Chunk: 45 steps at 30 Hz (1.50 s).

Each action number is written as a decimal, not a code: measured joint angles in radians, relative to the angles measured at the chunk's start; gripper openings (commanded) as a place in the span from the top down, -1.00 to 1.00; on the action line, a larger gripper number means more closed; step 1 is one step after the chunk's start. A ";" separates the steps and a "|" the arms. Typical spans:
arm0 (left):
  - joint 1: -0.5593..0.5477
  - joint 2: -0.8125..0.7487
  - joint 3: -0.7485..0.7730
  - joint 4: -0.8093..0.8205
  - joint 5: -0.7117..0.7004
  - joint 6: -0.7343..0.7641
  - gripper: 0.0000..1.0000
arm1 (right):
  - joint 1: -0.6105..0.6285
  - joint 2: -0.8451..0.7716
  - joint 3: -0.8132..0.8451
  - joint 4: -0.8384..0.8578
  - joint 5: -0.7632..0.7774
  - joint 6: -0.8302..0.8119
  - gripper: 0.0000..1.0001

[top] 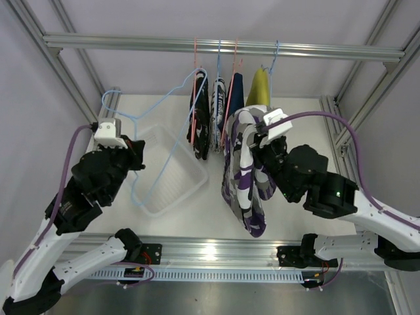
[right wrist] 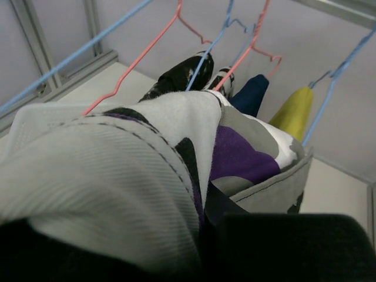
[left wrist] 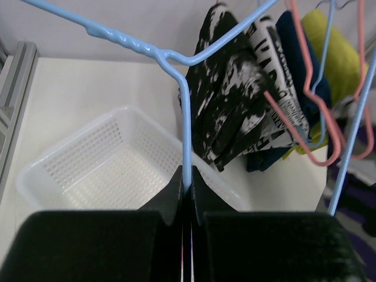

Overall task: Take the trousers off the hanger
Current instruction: Place the trousers in the bin.

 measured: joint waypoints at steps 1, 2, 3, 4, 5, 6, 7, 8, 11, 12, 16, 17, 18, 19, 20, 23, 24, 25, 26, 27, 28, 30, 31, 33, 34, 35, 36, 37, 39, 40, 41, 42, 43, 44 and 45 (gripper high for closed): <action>0.000 0.001 0.019 0.000 0.002 0.003 0.99 | 0.001 0.011 -0.006 0.000 -0.009 0.006 1.00; 0.000 0.002 0.037 0.000 0.002 0.005 0.99 | 0.002 0.025 -0.010 0.000 -0.019 0.011 1.00; 0.000 0.001 0.053 0.001 0.002 0.008 0.99 | 0.002 0.038 -0.011 0.002 -0.026 0.015 1.00; 0.000 0.002 0.067 0.001 0.001 0.013 0.99 | 0.002 0.054 -0.011 0.005 -0.034 0.020 1.00; 0.000 0.001 0.076 0.003 0.001 0.014 0.99 | 0.003 0.071 -0.011 0.009 -0.042 0.024 1.00; 0.000 0.001 0.085 0.005 -0.002 0.020 0.99 | 0.004 0.088 -0.011 0.013 -0.051 0.027 1.00; 0.000 0.001 0.091 0.007 -0.004 0.022 0.99 | 0.005 0.105 -0.011 0.019 -0.056 0.030 1.00; 0.000 0.001 0.092 0.010 -0.006 0.023 0.99 | 0.007 0.122 -0.010 0.027 -0.063 0.032 1.00; 0.000 0.000 0.092 0.011 -0.011 0.034 0.99 | 0.011 0.172 -0.003 0.040 -0.082 0.036 1.00; 0.000 0.000 0.092 0.012 -0.017 0.040 0.99 | 0.012 0.191 0.002 0.046 -0.088 0.036 1.00; 0.000 0.000 0.092 0.031 -0.035 0.065 0.99 | 0.011 0.272 0.054 0.057 -0.111 0.036 1.00; 0.000 0.000 0.092 0.035 -0.042 0.070 0.99 | 0.008 0.293 0.073 0.059 -0.115 0.036 1.00; 0.000 -0.002 0.092 0.038 -0.047 0.075 0.99 | 0.004 0.314 0.093 0.059 -0.122 0.036 1.00; 0.000 -0.003 0.091 0.042 -0.050 0.080 0.99 | 0.001 0.334 0.113 0.060 -0.130 0.037 1.00; 0.000 -0.006 0.086 0.052 -0.051 0.084 0.99 | -0.004 0.349 0.132 0.059 -0.135 0.037 1.00; 0.000 -0.017 0.071 0.069 -0.059 0.092 0.99 | -0.021 0.405 0.205 0.050 -0.159 0.040 1.00; 0.000 -0.022 0.062 0.082 -0.062 0.093 0.99 | -0.027 0.424 0.233 0.046 -0.164 0.040 1.00; 0.000 -0.027 0.052 0.090 -0.067 0.096 0.99 | -0.033 0.444 0.259 0.045 -0.172 0.040 1.00; 0.000 -0.032 0.040 0.098 -0.071 0.100 0.99 | -0.039 0.467 0.293 0.044 -0.186 0.041 1.00; 0.000 -0.036 0.030 0.101 -0.074 0.100 0.99 | -0.045 0.475 0.303 0.044 -0.189 0.041 1.00; 0.000 -0.040 0.020 0.105 -0.076 0.102 0.99 | -0.051 0.492 0.330 0.032 -0.198 0.042 1.00; 0.000 -0.044 0.007 0.110 -0.077 0.107 0.99 | -0.060 0.530 0.385 0.021 -0.214 0.044 1.00; 0.001 -0.047 0.001 0.115 -0.077 0.109 0.99 | -0.065 0.547 0.412 0.014 -0.218 0.044 1.00; 0.003 -0.052 -0.010 0.126 -0.083 0.111 0.99 | -0.074 0.570 0.438 0.014 -0.230 0.045 1.00; 0.005 -0.057 -0.017 0.132 -0.087 0.113 0.99 | -0.077 0.575 0.440 0.014 -0.234 0.047 1.00; 0.006 -0.061 -0.022 0.136 -0.090 0.117 0.99 | -0.080 0.579 0.440 0.016 -0.241 0.048 1.00; 0.007 -0.067 -0.028 0.141 -0.096 0.118 0.99 | -0.084 0.583 0.440 0.016 -0.248 0.049 1.00; 0.008 -0.073 -0.035 0.145 -0.101 0.119 0.99 | -0.089 0.586 0.439 0.017 -0.254 0.051 1.00; 0.013 -0.090 -0.046 0.149 -0.111 0.126 0.99 | -0.103 0.589 0.423 0.038 -0.268 0.063 1.00; 0.013 -0.094 -0.049 0.151 -0.114 0.126 0.99 | -0.111 0.590 0.410 0.049 -0.275 0.069 1.00; 0.013 -0.101 -0.054 0.156 -0.123 0.126 0.99 | -0.120 0.591 0.393 0.066 -0.285 0.077 1.00; 0.014 -0.107 -0.058 0.158 -0.129 0.127 0.99 | -0.126 0.594 0.379 0.079 -0.292 0.085 1.00; 0.015 -0.113 -0.063 0.161 -0.136 0.127 0.99 | -0.134 0.600 0.362 0.095 -0.301 0.095 1.00; 0.015 -0.118 -0.066 0.162 -0.143 0.129 0.99 | -0.142 0.610 0.347 0.111 -0.311 0.104 1.00; 0.016 -0.124 -0.071 0.165 -0.152 0.131 0.99 | -0.149 0.622 0.333 0.127 -0.319 0.113 1.00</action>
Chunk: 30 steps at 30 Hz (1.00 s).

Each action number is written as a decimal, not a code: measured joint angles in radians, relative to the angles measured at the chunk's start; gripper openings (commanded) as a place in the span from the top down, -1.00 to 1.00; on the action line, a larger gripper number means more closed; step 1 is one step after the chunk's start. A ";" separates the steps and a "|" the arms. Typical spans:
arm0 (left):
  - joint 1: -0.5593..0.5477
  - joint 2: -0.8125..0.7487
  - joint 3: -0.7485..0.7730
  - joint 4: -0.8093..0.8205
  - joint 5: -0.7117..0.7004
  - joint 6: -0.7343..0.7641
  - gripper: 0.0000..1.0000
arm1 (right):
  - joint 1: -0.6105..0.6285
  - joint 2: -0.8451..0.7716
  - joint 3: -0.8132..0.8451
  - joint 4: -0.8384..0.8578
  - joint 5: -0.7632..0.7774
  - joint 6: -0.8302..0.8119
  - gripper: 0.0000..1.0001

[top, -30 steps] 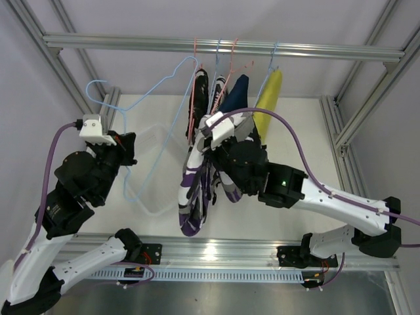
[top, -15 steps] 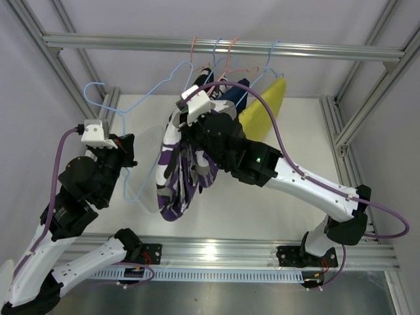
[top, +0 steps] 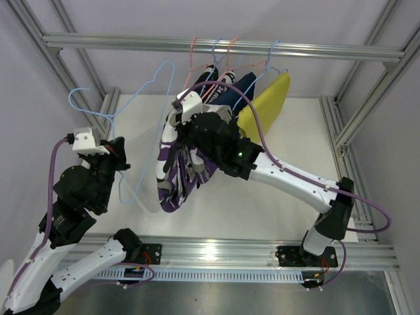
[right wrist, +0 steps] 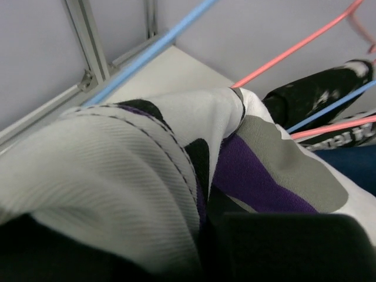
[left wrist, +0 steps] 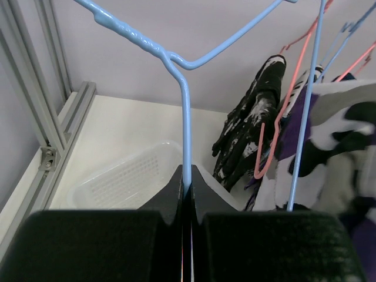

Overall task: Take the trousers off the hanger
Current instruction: Place the trousers in the bin.

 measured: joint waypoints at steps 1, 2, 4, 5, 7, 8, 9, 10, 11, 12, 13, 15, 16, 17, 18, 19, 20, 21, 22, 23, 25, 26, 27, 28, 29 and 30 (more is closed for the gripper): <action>0.001 -0.004 -0.005 0.002 -0.008 0.002 0.99 | -0.006 0.016 -0.009 0.012 -0.008 0.007 1.00; 0.003 -0.008 -0.010 0.003 -0.014 0.003 0.99 | -0.011 0.031 -0.015 0.023 -0.014 0.010 1.00; 0.006 -0.016 -0.018 0.003 -0.030 0.003 0.99 | -0.018 0.077 -0.021 0.042 -0.028 0.018 1.00; 0.008 -0.020 -0.023 0.005 -0.034 0.003 0.99 | -0.021 0.097 -0.023 0.053 -0.037 0.026 1.00; 0.014 -0.031 -0.035 0.009 -0.039 0.005 0.99 | -0.026 0.141 -0.024 0.072 -0.056 0.042 1.00; 0.018 -0.037 -0.042 0.011 -0.042 0.005 0.99 | -0.027 0.160 -0.024 0.082 -0.068 0.051 1.00; 0.022 -0.043 -0.050 0.016 -0.047 0.006 0.99 | -0.027 0.178 -0.024 0.092 -0.079 0.059 1.00; 0.025 -0.050 -0.057 0.020 -0.050 0.006 0.99 | -0.025 0.195 -0.024 0.100 -0.089 0.067 1.00; 0.026 -0.056 -0.063 0.024 -0.053 0.006 0.99 | -0.022 0.211 -0.023 0.108 -0.098 0.074 1.00; 0.028 -0.062 -0.069 0.027 -0.056 0.010 0.99 | -0.020 0.222 -0.021 0.113 -0.106 0.079 1.00; 0.028 -0.067 -0.072 0.027 -0.058 0.011 0.99 | -0.016 0.238 -0.017 0.114 -0.114 0.086 1.00; 0.029 -0.076 -0.076 0.028 -0.066 0.011 0.99 | -0.009 0.267 -0.007 0.114 -0.130 0.094 1.00; 0.029 -0.082 -0.079 0.034 -0.072 0.011 0.99 | -0.006 0.280 -0.003 0.116 -0.136 0.097 1.00; 0.029 -0.090 -0.084 0.037 -0.078 0.012 0.99 | -0.003 0.290 0.000 0.120 -0.141 0.102 1.00; 0.029 -0.097 -0.087 0.042 -0.082 0.012 0.99 | -0.002 0.298 0.002 0.124 -0.146 0.105 1.00; 0.029 -0.105 -0.091 0.046 -0.086 0.012 0.99 | 0.000 0.305 0.005 0.128 -0.151 0.110 1.00; 0.030 -0.111 -0.095 0.049 -0.090 0.012 0.99 | 0.003 0.313 0.009 0.129 -0.157 0.113 1.00; 0.030 -0.117 -0.098 0.049 -0.094 0.012 0.99 | 0.006 0.319 0.013 0.133 -0.162 0.117 1.00; 0.030 -0.120 -0.099 0.049 -0.100 0.012 0.99 | 0.009 0.325 0.013 0.139 -0.168 0.120 1.00; 0.032 -0.121 -0.099 0.050 -0.103 0.012 0.99 | 0.012 0.332 0.015 0.144 -0.173 0.122 1.00; 0.034 -0.121 -0.100 0.050 -0.109 0.012 0.99 | 0.017 0.349 0.024 0.153 -0.181 0.130 1.00; 0.036 -0.122 -0.101 0.050 -0.112 0.012 0.99 | 0.020 0.361 0.029 0.159 -0.186 0.134 1.00; 0.036 -0.122 -0.103 0.050 -0.113 0.011 0.99 | 0.023 0.374 0.038 0.166 -0.191 0.137 1.00; 0.037 -0.124 -0.105 0.051 -0.113 0.011 0.99 | 0.025 0.391 0.048 0.170 -0.196 0.139 1.00; 0.037 -0.127 -0.110 0.054 -0.113 0.011 0.99 | 0.027 0.408 0.058 0.175 -0.203 0.143 1.00; 0.037 -0.133 -0.116 0.056 -0.112 0.011 0.99 | 0.029 0.425 0.066 0.182 -0.211 0.148 1.00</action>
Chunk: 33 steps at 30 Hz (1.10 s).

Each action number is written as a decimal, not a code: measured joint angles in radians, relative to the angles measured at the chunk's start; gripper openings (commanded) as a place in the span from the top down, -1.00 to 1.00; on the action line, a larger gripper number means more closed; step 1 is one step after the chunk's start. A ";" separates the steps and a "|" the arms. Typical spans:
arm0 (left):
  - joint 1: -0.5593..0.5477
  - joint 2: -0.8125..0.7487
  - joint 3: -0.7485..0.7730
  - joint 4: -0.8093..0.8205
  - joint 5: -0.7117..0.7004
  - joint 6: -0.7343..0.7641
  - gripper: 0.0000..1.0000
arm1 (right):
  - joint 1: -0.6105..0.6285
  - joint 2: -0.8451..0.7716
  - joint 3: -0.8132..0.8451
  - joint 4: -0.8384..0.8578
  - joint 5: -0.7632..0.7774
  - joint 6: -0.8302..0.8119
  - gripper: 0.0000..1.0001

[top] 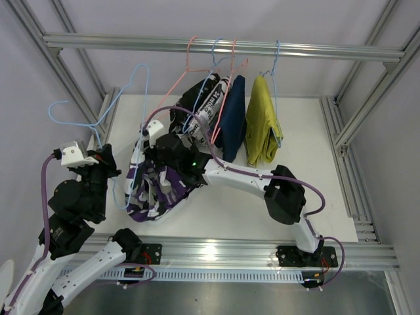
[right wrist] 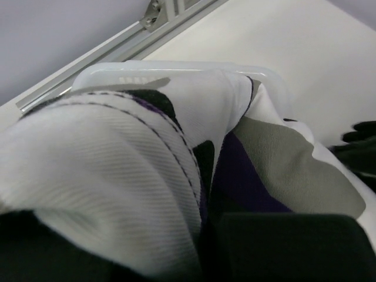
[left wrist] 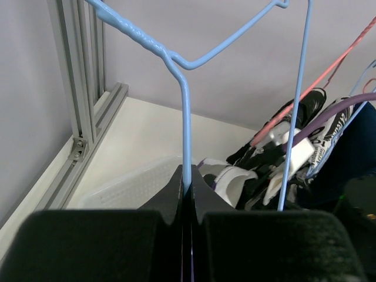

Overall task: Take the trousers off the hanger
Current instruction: Place the trousers in the bin.

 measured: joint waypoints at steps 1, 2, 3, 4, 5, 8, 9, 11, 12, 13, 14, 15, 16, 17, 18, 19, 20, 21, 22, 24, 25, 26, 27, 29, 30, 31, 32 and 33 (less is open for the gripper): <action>0.000 -0.004 -0.005 0.001 0.000 0.000 0.99 | 0.002 0.015 0.006 0.006 -0.008 0.008 1.00; 0.000 -0.006 -0.008 0.003 0.001 0.000 0.99 | 0.003 0.027 0.009 0.010 -0.014 0.013 1.00; 0.000 -0.008 -0.010 0.004 0.002 0.000 0.99 | 0.004 0.041 0.013 0.016 -0.022 0.018 1.00; 0.000 -0.008 -0.011 0.006 0.003 0.000 0.99 | 0.005 0.054 0.016 0.023 -0.028 0.024 1.00; 0.000 -0.008 -0.011 0.008 0.004 0.000 0.99 | 0.006 0.066 0.016 0.029 -0.034 0.031 1.00; 0.001 -0.008 -0.011 0.010 0.005 0.000 0.99 | 0.010 0.101 0.019 0.047 -0.054 0.047 0.75; 0.000 -0.008 -0.012 0.011 0.006 -0.001 0.99 | 0.011 0.110 0.020 0.051 -0.058 0.051 0.66; 0.001 -0.008 -0.012 0.011 0.008 -0.001 0.99 | 0.014 0.129 0.022 0.059 -0.070 0.068 0.14; 0.000 -0.008 -0.012 0.012 0.010 -0.001 0.99 | 0.016 0.135 0.022 0.059 -0.077 0.079 -0.05; 0.001 -0.008 -0.012 0.012 0.011 -0.002 0.99 | 0.018 0.140 0.022 0.058 -0.084 0.085 -0.28; 0.001 -0.008 -0.012 0.012 0.013 -0.002 0.99 | 0.021 0.145 0.022 0.056 -0.090 0.090 -0.36; 0.001 -0.008 -0.012 0.012 0.014 -0.002 0.99 | 0.024 0.147 0.022 0.055 -0.096 0.092 -0.42; 0.001 -0.008 -0.012 0.013 0.014 -0.002 0.99 | 0.028 0.148 0.022 0.053 -0.100 0.097 -0.45; 0.001 -0.007 -0.013 0.013 0.015 -0.002 0.99 | 0.031 0.148 0.022 0.051 -0.102 0.100 -0.47; 0.001 -0.006 -0.013 0.013 0.015 -0.002 0.99 | 0.036 0.148 0.022 0.050 -0.105 0.104 -0.51; 0.001 -0.004 -0.013 0.013 0.015 -0.002 0.99 | 0.040 0.148 0.022 0.050 -0.106 0.107 -0.53; 0.001 -0.002 -0.013 0.013 0.016 -0.002 0.99 | 0.043 0.147 0.021 0.048 -0.106 0.108 -0.55; 0.001 0.000 -0.013 0.013 0.017 -0.002 0.99 | 0.047 0.146 0.021 0.044 -0.105 0.109 -0.57; 0.001 0.002 -0.012 0.013 0.019 -0.002 0.99 | 0.052 0.145 0.020 0.037 -0.104 0.109 -0.57; 0.001 0.003 -0.013 0.013 0.024 -0.002 0.99 | 0.063 0.134 0.011 0.017 -0.105 0.109 -0.60; 0.001 0.003 -0.013 0.013 0.025 -0.002 0.99 | 0.068 0.125 0.003 0.006 -0.107 0.111 -0.61; 0.001 0.003 -0.013 0.013 0.025 -0.002 0.99 | 0.071 0.114 -0.008 -0.002 -0.114 0.113 -0.62; 0.001 0.003 -0.013 0.013 0.025 -0.002 0.99 | 0.074 0.102 -0.022 -0.008 -0.122 0.116 -0.63; 0.001 0.003 -0.013 0.013 0.024 -0.002 0.99 | 0.078 0.072 -0.055 -0.016 -0.146 0.123 -0.65; 0.001 0.002 -0.013 0.013 0.024 -0.002 0.99 | 0.079 0.056 -0.072 -0.015 -0.159 0.127 -0.67; 0.001 0.001 -0.013 0.013 0.024 -0.002 0.99 | 0.080 0.043 -0.087 -0.016 -0.170 0.130 -0.68; 0.001 0.000 -0.013 0.014 0.023 -0.002 0.99 | 0.081 0.025 -0.106 -0.018 -0.181 0.134 -0.68; 0.001 -0.001 -0.013 0.014 0.023 -0.002 0.99 | 0.082 0.013 -0.115 -0.020 -0.188 0.138 -0.69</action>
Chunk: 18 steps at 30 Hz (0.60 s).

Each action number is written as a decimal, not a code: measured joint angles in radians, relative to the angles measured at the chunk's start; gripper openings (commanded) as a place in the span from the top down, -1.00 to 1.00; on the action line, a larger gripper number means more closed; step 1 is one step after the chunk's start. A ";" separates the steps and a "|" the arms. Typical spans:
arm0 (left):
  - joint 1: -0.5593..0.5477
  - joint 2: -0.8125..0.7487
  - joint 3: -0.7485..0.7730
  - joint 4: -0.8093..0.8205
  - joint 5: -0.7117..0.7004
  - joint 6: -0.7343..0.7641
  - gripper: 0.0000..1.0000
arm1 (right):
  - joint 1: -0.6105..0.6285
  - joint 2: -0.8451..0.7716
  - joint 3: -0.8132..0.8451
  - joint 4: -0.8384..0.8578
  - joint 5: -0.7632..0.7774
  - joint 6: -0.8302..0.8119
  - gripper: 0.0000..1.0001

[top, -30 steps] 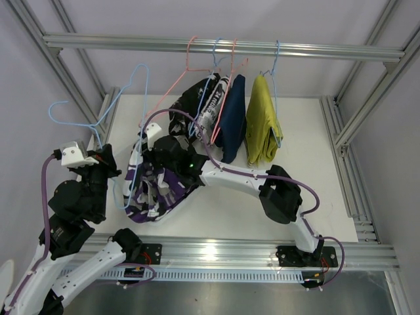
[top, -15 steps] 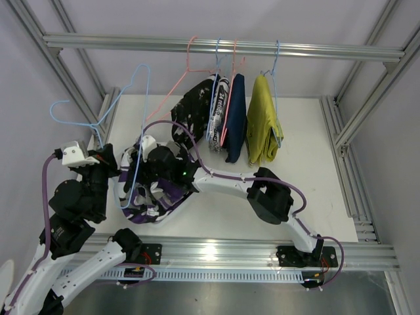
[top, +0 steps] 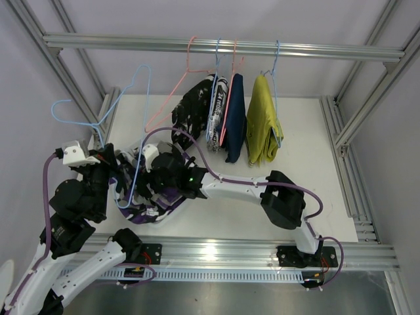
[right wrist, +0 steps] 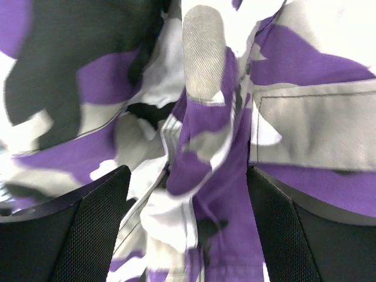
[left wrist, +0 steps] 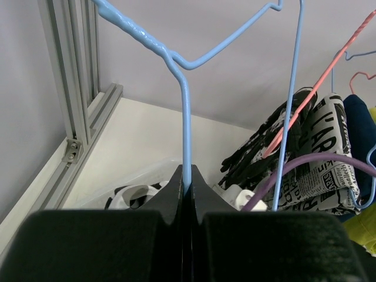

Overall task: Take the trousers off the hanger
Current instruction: Place the trousers in the bin.

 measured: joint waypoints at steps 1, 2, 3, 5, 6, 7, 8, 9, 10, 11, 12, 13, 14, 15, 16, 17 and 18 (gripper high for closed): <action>0.000 0.000 0.000 0.000 0.000 0.000 0.99 | 0.000 -0.013 -0.008 -0.004 -0.008 0.004 -0.70; 0.000 0.000 0.000 0.000 0.000 0.000 0.99 | 0.000 -0.026 -0.014 -0.005 -0.013 0.007 -0.71; 0.000 0.000 -0.001 0.000 0.000 0.000 0.99 | 0.000 -0.039 -0.018 -0.005 -0.020 0.009 -0.71; 0.000 0.000 -0.001 0.000 -0.001 0.000 0.99 | 0.001 -0.063 -0.023 -0.005 -0.041 0.011 -0.68; 0.000 0.000 -0.001 0.000 -0.001 0.000 0.99 | 0.002 -0.077 -0.026 -0.005 -0.050 0.013 -0.65; 0.000 0.000 -0.001 0.001 -0.003 0.000 0.99 | 0.002 -0.091 -0.030 -0.005 -0.063 0.016 -0.62; 0.000 0.000 -0.001 0.002 -0.005 0.000 0.99 | 0.003 -0.103 -0.032 -0.005 -0.072 0.016 -0.54; 0.000 0.000 -0.001 0.004 -0.007 -0.001 0.99 | 0.003 -0.112 -0.032 -0.004 -0.078 0.017 -0.47; 0.000 0.000 -0.001 0.005 -0.010 -0.004 0.99 | 0.003 -0.120 -0.032 -0.003 -0.086 0.019 -0.37; 0.001 0.000 -0.001 0.005 -0.011 -0.007 0.99 | 0.003 -0.126 -0.032 0.001 -0.094 0.020 -0.21; 0.001 0.000 -0.001 0.005 -0.011 -0.007 0.99 | 0.000 -0.129 -0.032 0.009 -0.103 0.021 0.08; 0.001 0.000 -0.001 0.005 -0.011 -0.008 0.99 | -0.003 -0.129 -0.031 0.017 -0.114 0.021 0.17; 0.001 0.000 -0.001 0.005 -0.011 -0.008 0.99 | -0.006 -0.129 -0.031 0.020 -0.126 0.028 0.23; 0.001 0.000 -0.001 0.005 -0.010 -0.008 0.99 | -0.009 -0.127 -0.027 0.019 -0.137 0.033 0.30; 0.001 0.000 -0.001 0.005 -0.010 -0.008 0.99 | -0.013 -0.121 -0.019 0.019 -0.148 0.035 0.31; 0.001 0.000 -0.001 0.005 -0.011 -0.008 0.99 | -0.017 -0.110 -0.004 0.018 -0.159 0.038 0.32; 0.001 0.000 -0.001 0.005 -0.011 -0.008 0.99 | -0.021 -0.096 0.018 0.020 -0.170 0.039 0.32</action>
